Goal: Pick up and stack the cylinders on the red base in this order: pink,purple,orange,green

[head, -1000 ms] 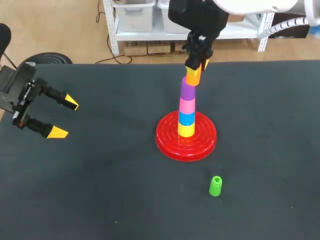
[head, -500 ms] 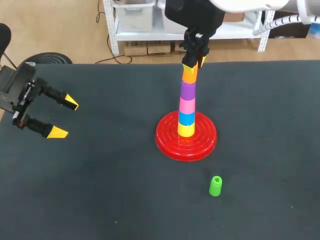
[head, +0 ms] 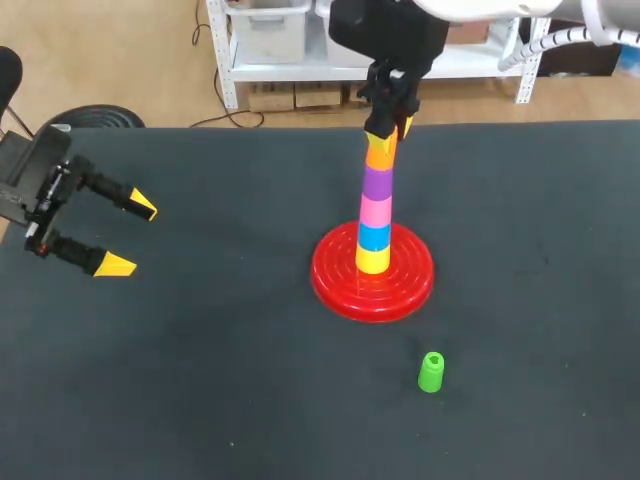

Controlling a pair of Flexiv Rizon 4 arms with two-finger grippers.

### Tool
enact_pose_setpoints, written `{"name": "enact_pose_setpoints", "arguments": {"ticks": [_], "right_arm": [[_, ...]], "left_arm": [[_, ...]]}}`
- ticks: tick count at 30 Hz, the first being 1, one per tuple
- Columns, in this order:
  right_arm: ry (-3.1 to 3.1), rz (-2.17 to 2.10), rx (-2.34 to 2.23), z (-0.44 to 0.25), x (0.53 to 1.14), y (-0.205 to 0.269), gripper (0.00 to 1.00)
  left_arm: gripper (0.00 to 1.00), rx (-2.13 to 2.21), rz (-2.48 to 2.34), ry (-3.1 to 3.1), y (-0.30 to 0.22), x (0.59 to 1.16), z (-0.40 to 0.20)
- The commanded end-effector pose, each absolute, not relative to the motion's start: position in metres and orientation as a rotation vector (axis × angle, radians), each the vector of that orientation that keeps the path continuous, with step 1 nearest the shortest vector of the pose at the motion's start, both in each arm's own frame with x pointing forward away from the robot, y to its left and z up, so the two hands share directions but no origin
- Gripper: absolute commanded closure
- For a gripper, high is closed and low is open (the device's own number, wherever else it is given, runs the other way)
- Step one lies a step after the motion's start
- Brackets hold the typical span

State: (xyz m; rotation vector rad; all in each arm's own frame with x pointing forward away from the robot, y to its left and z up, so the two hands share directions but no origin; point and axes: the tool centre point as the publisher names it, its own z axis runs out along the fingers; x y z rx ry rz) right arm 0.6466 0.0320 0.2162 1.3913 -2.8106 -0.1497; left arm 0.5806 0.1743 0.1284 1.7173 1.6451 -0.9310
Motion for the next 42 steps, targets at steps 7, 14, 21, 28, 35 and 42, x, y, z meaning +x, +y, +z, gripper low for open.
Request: {"name": "enact_pose_setpoints", "arguments": {"ticks": [7, 14, 21, 28, 35, 42], "right_arm": [[-2.776, -0.140, 1.405, 0.214, 0.648, 0.037, 1.00], [-2.733, -0.101, 1.402, 0.209, 0.652, 0.043, 1.00], [-2.723, -0.094, 1.394, 0.206, 0.653, 0.045, 1.00], [-2.750, -0.091, 1.393, 0.207, 0.650, 0.043, 0.50], [-2.767, -0.093, 1.393, 0.208, 0.645, 0.039, 0.00], [-2.849, -0.075, 1.381, 0.220, 0.636, 0.026, 0.00]], "left_arm": [[0.00, 1.718, -0.930, 1.642, 0.174, 0.581, 0.127], [0.00, 1.718, -0.930, 1.642, 0.174, 0.581, 0.127], [0.00, 1.718, -0.930, 1.642, 0.174, 0.581, 0.127], [0.00, 1.718, -0.930, 1.642, 0.174, 0.581, 0.127], [0.00, 1.718, -0.930, 1.642, 0.174, 0.581, 0.127], [0.00, 1.718, -0.930, 1.642, 0.174, 0.581, 0.127]]}}
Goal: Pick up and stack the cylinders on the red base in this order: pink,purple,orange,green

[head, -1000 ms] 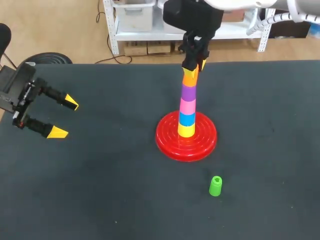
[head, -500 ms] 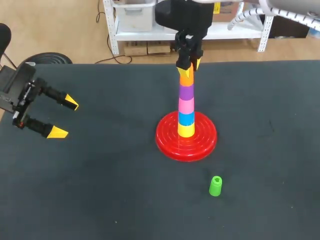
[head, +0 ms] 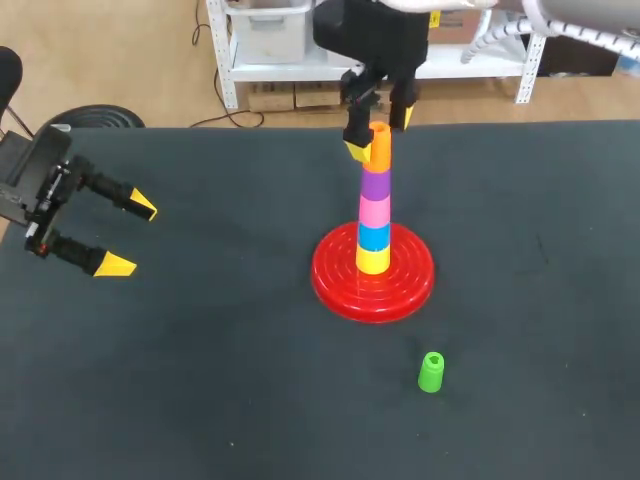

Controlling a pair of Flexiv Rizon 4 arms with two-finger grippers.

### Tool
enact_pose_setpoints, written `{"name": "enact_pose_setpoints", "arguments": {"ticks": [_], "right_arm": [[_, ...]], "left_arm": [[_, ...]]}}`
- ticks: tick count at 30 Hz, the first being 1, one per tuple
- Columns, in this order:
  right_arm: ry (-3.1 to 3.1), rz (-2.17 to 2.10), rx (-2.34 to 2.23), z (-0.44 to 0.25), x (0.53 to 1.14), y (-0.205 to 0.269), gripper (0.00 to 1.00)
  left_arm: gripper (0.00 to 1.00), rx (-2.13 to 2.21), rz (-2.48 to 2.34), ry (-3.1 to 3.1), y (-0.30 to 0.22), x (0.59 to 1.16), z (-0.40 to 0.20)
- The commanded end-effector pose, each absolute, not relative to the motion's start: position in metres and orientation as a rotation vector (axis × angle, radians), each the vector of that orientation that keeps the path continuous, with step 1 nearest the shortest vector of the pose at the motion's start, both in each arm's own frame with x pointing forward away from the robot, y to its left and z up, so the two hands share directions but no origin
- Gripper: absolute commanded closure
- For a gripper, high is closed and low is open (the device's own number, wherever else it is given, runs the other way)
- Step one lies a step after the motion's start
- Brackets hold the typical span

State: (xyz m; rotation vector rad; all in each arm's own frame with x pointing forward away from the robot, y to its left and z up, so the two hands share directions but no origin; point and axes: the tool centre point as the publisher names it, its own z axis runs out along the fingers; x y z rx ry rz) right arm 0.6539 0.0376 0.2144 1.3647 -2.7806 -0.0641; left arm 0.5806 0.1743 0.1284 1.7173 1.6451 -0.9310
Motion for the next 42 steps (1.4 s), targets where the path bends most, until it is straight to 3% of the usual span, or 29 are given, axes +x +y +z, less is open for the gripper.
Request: {"name": "enact_pose_setpoints", "arguments": {"ticks": [1, 9, 19, 42], "right_arm": [[-2.863, -0.080, 1.386, 0.222, 0.633, 0.024, 0.00], [-2.931, -0.052, 1.395, 0.228, 0.596, 0.009, 0.00], [-2.957, -0.042, 1.345, 0.186, 0.543, -0.009, 0.00], [-2.868, -0.126, 1.373, 0.086, 0.512, -0.016, 0.00]], "left_arm": [[0.00, 1.718, -0.930, 1.642, 0.174, 0.581, 0.127], [0.00, 1.718, -0.930, 1.642, 0.174, 0.581, 0.127], [0.00, 1.718, -0.930, 1.642, 0.174, 0.581, 0.127], [0.00, 1.718, -0.930, 1.642, 0.174, 0.581, 0.127]]}}
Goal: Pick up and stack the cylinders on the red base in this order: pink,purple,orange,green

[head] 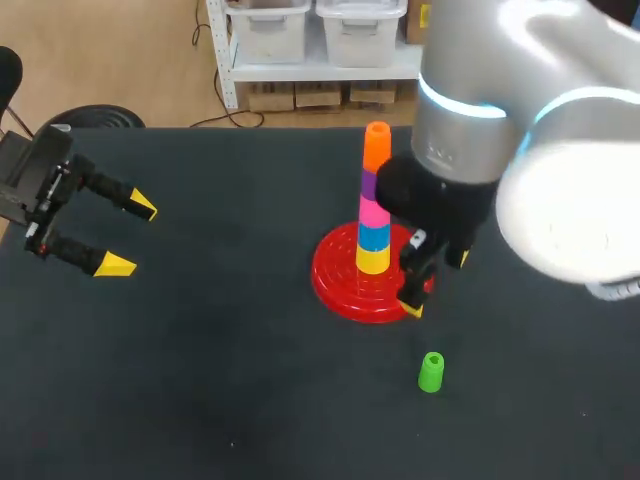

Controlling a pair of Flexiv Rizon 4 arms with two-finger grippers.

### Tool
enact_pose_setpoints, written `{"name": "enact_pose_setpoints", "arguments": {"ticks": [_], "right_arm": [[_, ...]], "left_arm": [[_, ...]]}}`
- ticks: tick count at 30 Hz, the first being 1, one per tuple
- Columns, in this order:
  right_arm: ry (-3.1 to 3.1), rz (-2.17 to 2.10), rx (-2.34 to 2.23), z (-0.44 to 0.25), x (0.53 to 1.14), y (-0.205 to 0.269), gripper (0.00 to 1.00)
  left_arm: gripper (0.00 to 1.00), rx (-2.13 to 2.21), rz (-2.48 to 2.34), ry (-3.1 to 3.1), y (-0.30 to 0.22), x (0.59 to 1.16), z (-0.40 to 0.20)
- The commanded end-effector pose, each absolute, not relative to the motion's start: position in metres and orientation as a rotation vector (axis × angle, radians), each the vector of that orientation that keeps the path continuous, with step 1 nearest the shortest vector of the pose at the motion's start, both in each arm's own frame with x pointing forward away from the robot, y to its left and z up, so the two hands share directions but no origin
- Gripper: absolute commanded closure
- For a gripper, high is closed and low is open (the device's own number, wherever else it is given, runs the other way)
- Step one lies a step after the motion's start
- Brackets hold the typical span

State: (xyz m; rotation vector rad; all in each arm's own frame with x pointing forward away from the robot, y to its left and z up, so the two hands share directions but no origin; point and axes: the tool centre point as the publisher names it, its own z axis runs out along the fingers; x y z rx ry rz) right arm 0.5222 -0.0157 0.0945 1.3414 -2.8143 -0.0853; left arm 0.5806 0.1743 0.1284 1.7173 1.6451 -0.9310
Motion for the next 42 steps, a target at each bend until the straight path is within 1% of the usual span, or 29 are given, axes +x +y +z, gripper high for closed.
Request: {"name": "enact_pose_setpoints", "arguments": {"ticks": [1, 13, 22, 26, 42], "right_arm": [[-2.867, -0.127, 1.374, 0.083, 0.509, -0.015, 0.00], [-2.812, -0.137, 1.351, 0.053, 0.483, -0.015, 0.00], [-2.756, -0.127, 1.343, 0.039, 0.479, -0.012, 0.00], [-2.731, -0.059, 1.318, 0.033, 0.479, -0.010, 0.00], [-2.720, -0.081, 1.277, 0.016, 0.471, -0.009, 0.00]], "left_arm": [[0.00, 1.718, -0.930, 1.642, 0.174, 0.581, 0.127], [0.00, 1.718, -0.930, 1.642, 0.174, 0.581, 0.127], [0.00, 1.718, -0.930, 1.642, 0.174, 0.581, 0.127], [0.00, 1.718, -0.930, 1.642, 0.174, 0.581, 0.127], [0.00, 1.718, -0.930, 1.642, 0.174, 0.581, 0.127]]}}
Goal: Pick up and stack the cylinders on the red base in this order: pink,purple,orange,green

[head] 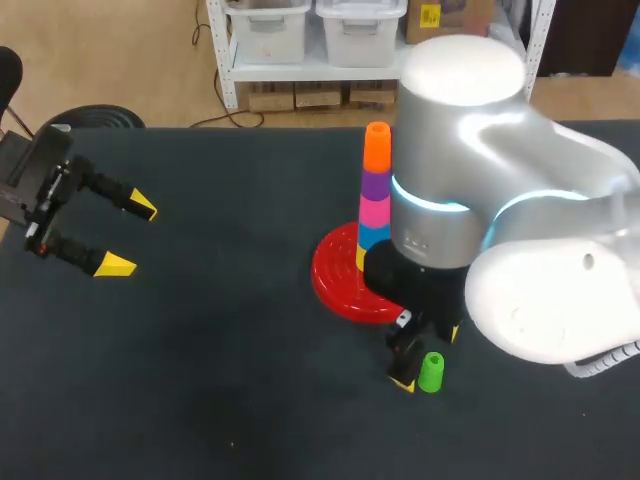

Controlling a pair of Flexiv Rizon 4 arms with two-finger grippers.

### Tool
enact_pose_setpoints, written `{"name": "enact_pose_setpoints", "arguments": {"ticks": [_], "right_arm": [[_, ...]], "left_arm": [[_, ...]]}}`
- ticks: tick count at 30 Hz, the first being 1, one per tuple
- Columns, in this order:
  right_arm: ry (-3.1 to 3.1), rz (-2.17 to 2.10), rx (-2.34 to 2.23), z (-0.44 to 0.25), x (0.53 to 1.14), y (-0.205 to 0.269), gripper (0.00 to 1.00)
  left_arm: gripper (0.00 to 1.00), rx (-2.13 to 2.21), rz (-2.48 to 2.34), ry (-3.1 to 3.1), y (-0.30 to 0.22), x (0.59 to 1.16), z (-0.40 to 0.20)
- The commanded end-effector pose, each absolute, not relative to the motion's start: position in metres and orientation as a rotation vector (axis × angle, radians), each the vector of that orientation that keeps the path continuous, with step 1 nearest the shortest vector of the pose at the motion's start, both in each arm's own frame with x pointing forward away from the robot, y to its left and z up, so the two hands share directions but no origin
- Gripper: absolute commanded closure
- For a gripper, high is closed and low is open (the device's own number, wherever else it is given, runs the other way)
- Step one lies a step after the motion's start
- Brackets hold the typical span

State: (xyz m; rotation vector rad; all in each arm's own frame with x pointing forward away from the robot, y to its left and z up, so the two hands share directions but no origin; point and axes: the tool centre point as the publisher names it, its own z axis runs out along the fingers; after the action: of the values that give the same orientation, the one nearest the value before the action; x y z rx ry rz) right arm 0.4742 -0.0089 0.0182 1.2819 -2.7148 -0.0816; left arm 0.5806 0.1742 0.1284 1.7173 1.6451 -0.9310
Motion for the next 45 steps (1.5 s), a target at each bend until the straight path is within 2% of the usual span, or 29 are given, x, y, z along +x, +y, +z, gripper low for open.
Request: {"name": "enact_pose_setpoints", "arguments": {"ticks": [1, 45], "right_arm": [[-2.720, -0.082, 1.274, 0.0159, 0.4704, -0.0097, 0.00], [-2.769, -0.084, 1.178, 0.0097, 0.4618, -0.0177, 0.00]], "left_arm": [[0.00, 1.718, -0.930, 1.642, 0.1745, 0.5810, 0.1271], [0.00, 1.718, -0.930, 1.642, 0.1745, 0.5810, 0.1271]]}}
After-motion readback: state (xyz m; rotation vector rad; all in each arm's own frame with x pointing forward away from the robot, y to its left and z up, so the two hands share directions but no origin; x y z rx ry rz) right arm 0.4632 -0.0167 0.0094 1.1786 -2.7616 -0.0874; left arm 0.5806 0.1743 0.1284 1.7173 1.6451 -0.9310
